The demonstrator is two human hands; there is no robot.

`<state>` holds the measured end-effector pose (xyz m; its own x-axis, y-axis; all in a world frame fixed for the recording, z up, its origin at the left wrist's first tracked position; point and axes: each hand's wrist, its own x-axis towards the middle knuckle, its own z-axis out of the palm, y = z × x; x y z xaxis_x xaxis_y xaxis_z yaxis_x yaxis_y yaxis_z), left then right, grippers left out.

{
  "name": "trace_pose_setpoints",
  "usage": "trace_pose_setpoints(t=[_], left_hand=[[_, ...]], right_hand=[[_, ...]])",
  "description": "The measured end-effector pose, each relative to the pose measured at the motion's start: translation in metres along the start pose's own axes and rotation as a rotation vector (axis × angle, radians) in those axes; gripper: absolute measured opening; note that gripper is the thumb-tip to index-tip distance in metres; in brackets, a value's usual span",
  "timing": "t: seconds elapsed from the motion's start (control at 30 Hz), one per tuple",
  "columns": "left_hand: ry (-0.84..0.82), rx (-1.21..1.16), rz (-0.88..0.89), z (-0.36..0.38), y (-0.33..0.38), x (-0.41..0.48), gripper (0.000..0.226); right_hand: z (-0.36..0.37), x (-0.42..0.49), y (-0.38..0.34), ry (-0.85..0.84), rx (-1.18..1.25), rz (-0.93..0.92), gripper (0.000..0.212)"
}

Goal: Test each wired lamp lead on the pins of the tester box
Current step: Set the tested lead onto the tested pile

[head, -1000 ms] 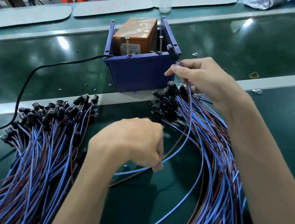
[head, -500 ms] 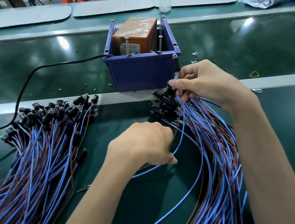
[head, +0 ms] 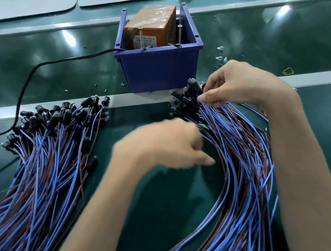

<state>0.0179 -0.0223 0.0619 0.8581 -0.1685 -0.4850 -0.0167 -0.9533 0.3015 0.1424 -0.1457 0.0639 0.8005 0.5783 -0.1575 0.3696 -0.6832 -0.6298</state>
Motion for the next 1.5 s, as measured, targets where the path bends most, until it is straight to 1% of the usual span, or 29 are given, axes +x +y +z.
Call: trace_pose_setpoints(t=[0.1,0.17,0.2,0.27,0.33,0.43,0.47,0.5,0.57,0.6,0.63,0.73,0.77,0.87,1.0,1.17,1.33,1.4,1.47,1.5], left_hand=[[0.254,-0.002,-0.297,-0.017,-0.047,-0.013,0.038],[0.424,-0.017,-0.533,-0.022,-0.077,-0.020,0.044],[0.489,-0.035,-0.638,-0.023,-0.090,-0.024,0.049],[0.548,-0.086,-0.777,-0.024,-0.109,-0.032,0.055],[0.550,-0.141,-0.832,-0.023,-0.120,-0.038,0.049],[0.539,-0.194,-0.831,-0.021,-0.124,-0.037,0.031],[0.545,-0.195,-0.824,-0.019,-0.124,-0.035,0.028],[0.564,-0.192,-0.823,-0.019,-0.125,-0.034,0.029],[0.644,-0.180,-0.848,-0.019,-0.126,-0.032,0.039],[0.683,-0.174,-0.868,-0.019,-0.127,-0.033,0.041],[0.700,-0.171,-0.883,-0.019,-0.128,-0.033,0.038],[0.653,-0.190,-0.900,-0.016,-0.127,-0.033,0.018],[0.637,-0.187,-0.899,-0.015,-0.126,-0.033,0.017],[0.669,-0.188,-0.872,-0.017,-0.123,-0.036,0.019],[0.784,-0.227,-0.775,-0.027,-0.115,-0.045,0.020],[0.988,-0.289,-0.479,-0.035,-0.087,-0.047,0.017],[1.107,-0.401,-0.158,-0.037,-0.050,-0.037,0.012],[1.146,-0.421,-0.046,-0.036,-0.034,-0.034,0.008],[1.177,-0.435,0.051,-0.034,-0.019,-0.031,0.007],[1.192,-0.442,0.091,-0.033,-0.013,-0.030,0.007]], right_hand=[[0.000,-0.002,-0.003,-0.002,-0.081,0.003,0.026],[0.001,-0.002,-0.004,0.004,-0.114,0.001,0.024],[0.002,-0.001,-0.005,0.017,-0.117,-0.005,0.023],[0.004,0.000,-0.006,0.059,-0.112,-0.042,0.021],[0.007,0.001,-0.010,0.085,-0.110,-0.100,0.019],[0.015,0.003,-0.016,0.089,-0.087,-0.168,0.016],[0.017,0.003,-0.018,0.089,-0.082,-0.185,0.015],[0.019,0.004,-0.020,0.087,-0.078,-0.200,0.015],[0.020,0.003,-0.022,0.076,-0.061,-0.226,0.014],[0.020,0.003,-0.023,0.067,-0.049,-0.238,0.014],[0.020,0.002,-0.023,0.058,-0.040,-0.247,0.014],[0.018,0.001,-0.023,0.036,-0.037,-0.254,0.014],[0.018,0.001,-0.023,0.029,-0.039,-0.252,0.014],[0.018,0.000,-0.024,0.018,-0.029,-0.256,0.014],[0.019,-0.002,-0.028,0.012,0.058,-0.282,0.014],[0.025,-0.003,-0.038,-0.048,0.237,-0.330,0.013],[0.032,-0.004,-0.045,-0.144,0.367,-0.352,0.023],[0.033,-0.005,-0.046,-0.186,0.401,-0.364,0.020],[0.033,-0.008,-0.047,-0.232,0.440,-0.391,0.011],[0.032,-0.009,-0.047,-0.248,0.462,-0.403,0.013]])
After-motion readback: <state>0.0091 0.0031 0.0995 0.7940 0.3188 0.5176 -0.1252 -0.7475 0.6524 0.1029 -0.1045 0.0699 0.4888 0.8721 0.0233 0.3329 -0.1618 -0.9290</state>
